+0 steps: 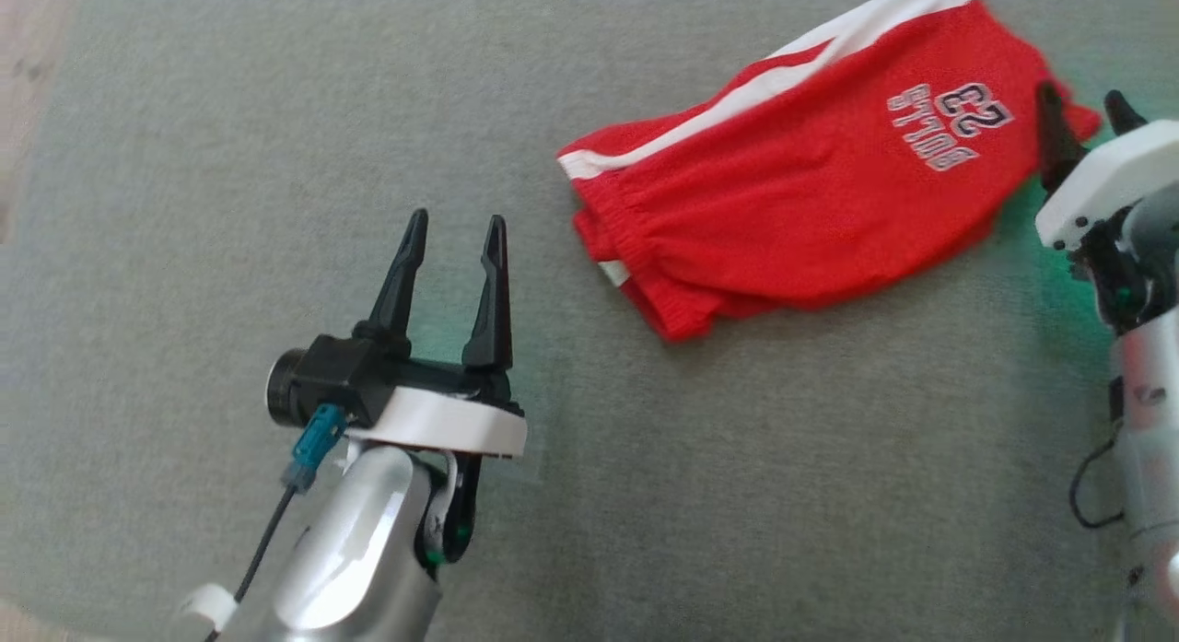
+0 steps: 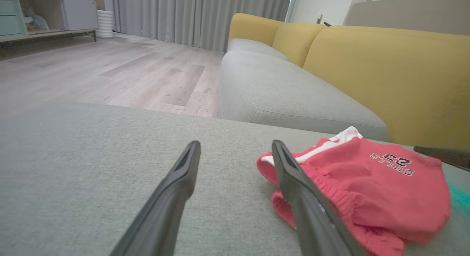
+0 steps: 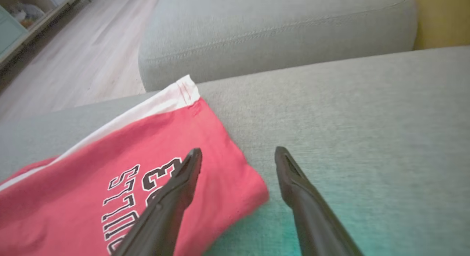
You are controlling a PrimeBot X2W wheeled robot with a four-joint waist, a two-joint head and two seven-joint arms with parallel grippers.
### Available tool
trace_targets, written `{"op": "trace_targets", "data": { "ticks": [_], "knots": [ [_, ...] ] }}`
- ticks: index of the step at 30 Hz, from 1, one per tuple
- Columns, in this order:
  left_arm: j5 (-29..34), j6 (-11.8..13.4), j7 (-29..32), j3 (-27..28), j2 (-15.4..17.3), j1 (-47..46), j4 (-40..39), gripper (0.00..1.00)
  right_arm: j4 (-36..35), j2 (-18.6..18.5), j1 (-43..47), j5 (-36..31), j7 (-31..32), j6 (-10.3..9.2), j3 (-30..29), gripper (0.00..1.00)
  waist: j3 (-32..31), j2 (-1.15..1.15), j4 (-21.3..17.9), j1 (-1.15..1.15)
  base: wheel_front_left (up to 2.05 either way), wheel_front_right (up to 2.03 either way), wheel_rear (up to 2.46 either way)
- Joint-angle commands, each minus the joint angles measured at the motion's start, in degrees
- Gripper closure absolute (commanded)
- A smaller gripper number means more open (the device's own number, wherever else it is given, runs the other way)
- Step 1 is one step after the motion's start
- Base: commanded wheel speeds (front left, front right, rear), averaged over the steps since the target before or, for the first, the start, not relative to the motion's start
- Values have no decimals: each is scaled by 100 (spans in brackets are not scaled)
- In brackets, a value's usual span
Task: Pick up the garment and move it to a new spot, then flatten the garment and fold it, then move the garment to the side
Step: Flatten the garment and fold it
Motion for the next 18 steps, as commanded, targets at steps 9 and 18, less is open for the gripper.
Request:
{"op": "trace_targets", "data": {
  "ticks": [9,18],
  "knots": [
    [-642,-16,-29,16,29,-265,-405,0,892,-327,-493,-51,92,-4,738,0,252,0,324,-1,0,0,0],
    [-583,34,-29,115,28,-245,-354,0,1087,-487,-553,445,-247,-4,1577,100,118,0,212,-1,0,0,0]
  ]
}}
